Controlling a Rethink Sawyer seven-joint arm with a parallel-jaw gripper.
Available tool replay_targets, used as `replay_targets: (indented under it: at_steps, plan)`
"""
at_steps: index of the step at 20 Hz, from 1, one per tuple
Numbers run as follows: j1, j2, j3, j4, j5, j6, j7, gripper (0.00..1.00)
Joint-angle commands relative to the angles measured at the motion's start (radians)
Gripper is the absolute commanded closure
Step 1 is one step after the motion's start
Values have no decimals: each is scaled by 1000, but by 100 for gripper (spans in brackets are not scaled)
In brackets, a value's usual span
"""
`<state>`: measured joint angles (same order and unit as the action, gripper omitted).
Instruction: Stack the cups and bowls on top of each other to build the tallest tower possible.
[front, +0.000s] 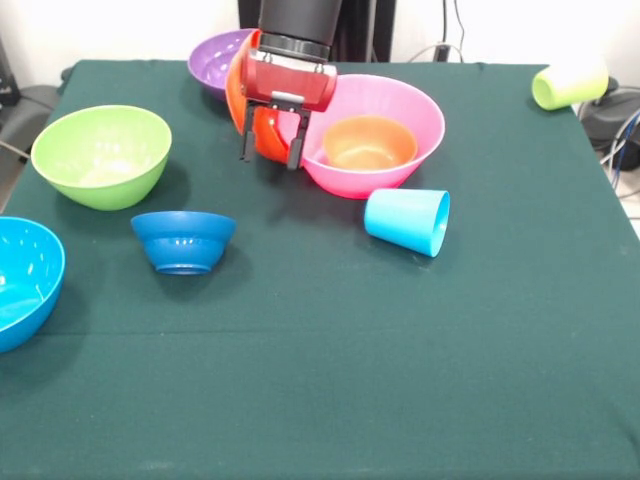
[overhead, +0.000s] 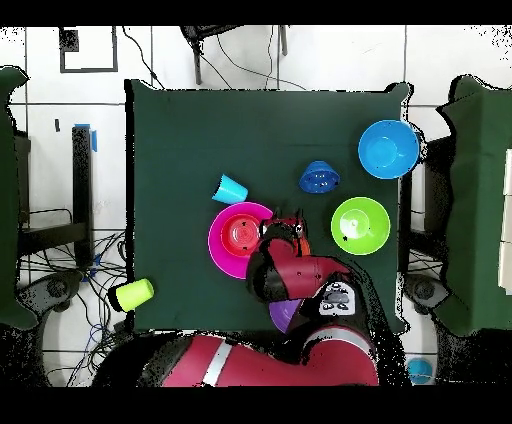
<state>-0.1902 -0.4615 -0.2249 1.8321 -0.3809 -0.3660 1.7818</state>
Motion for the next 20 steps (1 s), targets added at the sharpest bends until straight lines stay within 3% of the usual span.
replay_targets:
  at_steps: [1,20]
  plan:
    - [51,55,35,58,55,-33,183,0]
    - [172,68,-38,95,188,-56,222,0]
